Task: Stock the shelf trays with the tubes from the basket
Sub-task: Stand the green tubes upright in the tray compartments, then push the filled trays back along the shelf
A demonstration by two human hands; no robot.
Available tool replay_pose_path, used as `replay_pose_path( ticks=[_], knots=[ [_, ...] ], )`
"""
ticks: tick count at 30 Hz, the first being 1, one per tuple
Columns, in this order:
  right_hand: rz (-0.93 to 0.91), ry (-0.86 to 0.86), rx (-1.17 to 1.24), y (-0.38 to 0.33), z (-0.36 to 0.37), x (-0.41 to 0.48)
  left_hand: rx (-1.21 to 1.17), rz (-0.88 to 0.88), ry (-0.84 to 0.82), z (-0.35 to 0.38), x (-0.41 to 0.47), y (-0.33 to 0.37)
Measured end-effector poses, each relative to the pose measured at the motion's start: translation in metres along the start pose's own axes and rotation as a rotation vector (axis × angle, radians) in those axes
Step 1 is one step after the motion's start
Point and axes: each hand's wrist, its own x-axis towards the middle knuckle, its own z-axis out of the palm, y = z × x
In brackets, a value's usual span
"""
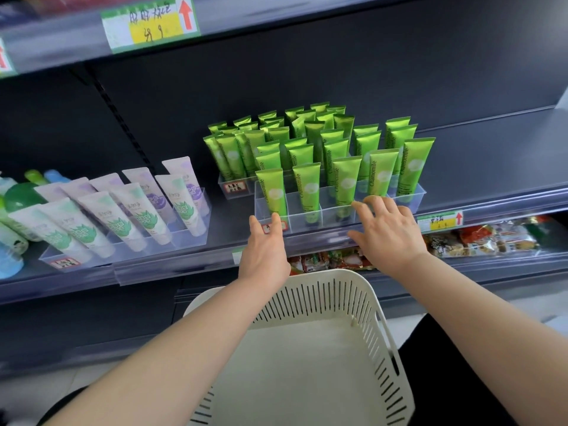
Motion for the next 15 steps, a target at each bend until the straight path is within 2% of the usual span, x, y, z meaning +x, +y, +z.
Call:
replay_pose_path(
  ticks=[15],
  knots=[
    [0.12, 0.0, 0.022, 0.044, 0.002, -0.002, 0.044, 0.052, -0.02, 0.005, 0.008, 0.052]
  ],
)
